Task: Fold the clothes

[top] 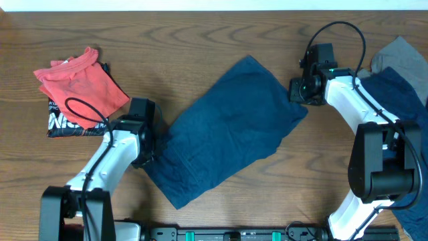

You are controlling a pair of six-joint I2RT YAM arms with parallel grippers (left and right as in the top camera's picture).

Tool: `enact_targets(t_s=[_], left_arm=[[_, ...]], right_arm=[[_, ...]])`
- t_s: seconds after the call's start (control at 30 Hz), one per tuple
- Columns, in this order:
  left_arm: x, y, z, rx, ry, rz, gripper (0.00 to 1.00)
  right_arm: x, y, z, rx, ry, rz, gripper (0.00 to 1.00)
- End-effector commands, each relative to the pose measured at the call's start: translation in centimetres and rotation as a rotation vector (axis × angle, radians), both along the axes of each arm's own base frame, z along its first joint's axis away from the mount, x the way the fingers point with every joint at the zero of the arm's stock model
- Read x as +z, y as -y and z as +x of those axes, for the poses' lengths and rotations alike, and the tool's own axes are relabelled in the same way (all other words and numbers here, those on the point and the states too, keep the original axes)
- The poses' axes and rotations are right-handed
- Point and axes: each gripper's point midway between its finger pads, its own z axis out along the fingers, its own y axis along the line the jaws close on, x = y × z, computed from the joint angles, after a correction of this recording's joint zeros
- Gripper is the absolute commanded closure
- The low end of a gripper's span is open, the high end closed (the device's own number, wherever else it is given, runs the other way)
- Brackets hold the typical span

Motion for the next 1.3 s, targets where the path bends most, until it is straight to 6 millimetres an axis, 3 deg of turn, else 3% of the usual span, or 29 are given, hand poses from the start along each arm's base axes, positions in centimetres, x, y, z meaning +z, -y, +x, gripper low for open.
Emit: enact_targets(t_s=[0.0,0.07,0.3,0.43,0.57,0.7,0.87,1.0,1.1,1.17,1.27], left_arm=[[-0.7,-0.3,-1.2,0.057,-0.06,0.007,0.6],[-0.8,-0.2,-1.2,0.057,-0.061,0.002,0.5],[-0.8,-0.1,-1.0,0.057,-0.054,-0.003,0.5],[-0.8,0.0,-0.9,0.056,-0.051,-0.006,0.49],[-0.7,0.2,0.9,0.056,0.026,-0.016,0.49],[-0.4,0.3,3.7,0.044,0.136,-0.022,0.49],[0.2,0.6,6.7,0.035,0.257,-0.037,0.49],[1.8,1.1,8.6,-0.036,0.31,-0.057,0.19],[2.7,1.7,8.0,-0.061,0.273,-0.108,0.0],[2.6,2.4,6.5,-0.066,0.212,-0.152,0.02],[1.9,3.4,2.7,-0.058,0.055,-0.222,0.02]], right_arm=[[1.1,-0.4,-0.3,0.059,0.011,-0.007,0.5],[1.0,-1.1,-0.8,0.116,0.0,-0.002,0.52],[0.2,-2.5,-1.1,0.236,-0.008,-0.014,0.57],[-1.7,-2.7,-1.6,0.242,-0.048,-0.014,0.6],[-4.3,-2.1,-3.4,0.236,-0.162,-0.029,0.6],[-5.4,-0.1,-6.2,0.195,-0.297,-0.096,0.6],[-4.7,6.2,-10.0,-0.075,-0.467,-0.294,0.59],[-4.4,8.6,-11.6,-0.181,-0.536,-0.285,0.59],[-4.4,9.4,-11.9,-0.222,-0.549,-0.26,0.58],[-4.4,9.5,-12.0,-0.23,-0.551,-0.244,0.57],[-4.4,9.3,-11.9,-0.229,-0.55,-0.235,0.55]])
